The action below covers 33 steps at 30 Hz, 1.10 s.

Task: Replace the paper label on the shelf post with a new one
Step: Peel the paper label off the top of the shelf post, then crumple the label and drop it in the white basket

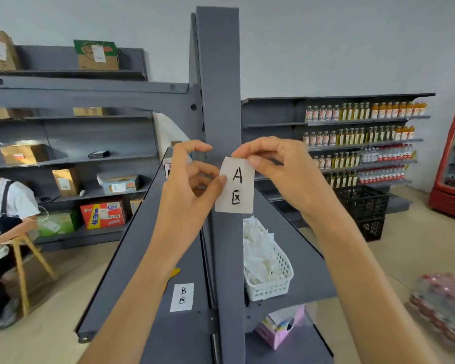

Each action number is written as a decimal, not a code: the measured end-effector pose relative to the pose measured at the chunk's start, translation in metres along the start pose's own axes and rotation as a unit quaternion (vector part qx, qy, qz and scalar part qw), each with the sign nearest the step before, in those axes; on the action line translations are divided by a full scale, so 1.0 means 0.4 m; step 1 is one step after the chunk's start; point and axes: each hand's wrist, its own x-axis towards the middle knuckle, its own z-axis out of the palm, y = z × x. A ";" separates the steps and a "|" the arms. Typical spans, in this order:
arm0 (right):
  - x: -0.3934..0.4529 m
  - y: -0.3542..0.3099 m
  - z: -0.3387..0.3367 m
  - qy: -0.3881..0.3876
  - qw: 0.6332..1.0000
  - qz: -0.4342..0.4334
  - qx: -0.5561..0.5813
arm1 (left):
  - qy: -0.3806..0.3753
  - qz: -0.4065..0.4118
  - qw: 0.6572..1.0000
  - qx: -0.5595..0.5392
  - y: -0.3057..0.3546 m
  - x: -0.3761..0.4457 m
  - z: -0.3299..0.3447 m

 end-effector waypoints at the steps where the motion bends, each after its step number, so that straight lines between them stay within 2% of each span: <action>1: -0.017 0.010 0.005 -0.005 1.000 0.009 0.007 | 0.000 -0.007 1.000 -0.010 -0.009 -0.017 0.002; 5: -0.092 0.052 0.029 -0.042 0.997 0.057 0.025 | 0.012 -0.026 0.999 -0.036 -0.036 -0.086 0.017; 8: -0.145 0.075 0.054 -0.070 0.985 0.106 0.115 | 0.015 -0.030 0.999 -0.042 -0.049 -0.122 0.030; 14: -0.185 0.101 0.084 -0.004 0.979 0.122 0.162 | 0.000 -0.044 0.999 0.008 -0.074 -0.152 0.048; 18: -0.199 0.109 0.092 0.033 0.980 0.121 0.154 | -0.013 -0.096 0.994 -0.043 -0.083 -0.164 0.041; 21: -0.213 0.121 0.103 0.068 0.976 0.133 0.158 | 0.012 -0.108 0.994 -0.033 -0.091 -0.170 0.040; 26: -0.229 0.140 0.118 0.115 0.979 0.121 0.121 | 0.046 -0.061 0.993 0.090 -0.100 -0.181 0.060; 29: -0.234 0.159 0.109 0.135 0.974 0.110 0.142 | 0.048 -0.038 0.987 0.150 -0.097 -0.181 0.073; 33: -0.239 0.188 0.095 0.153 0.972 0.092 0.154 | 0.046 -0.013 0.985 0.168 -0.098 -0.172 0.101</action>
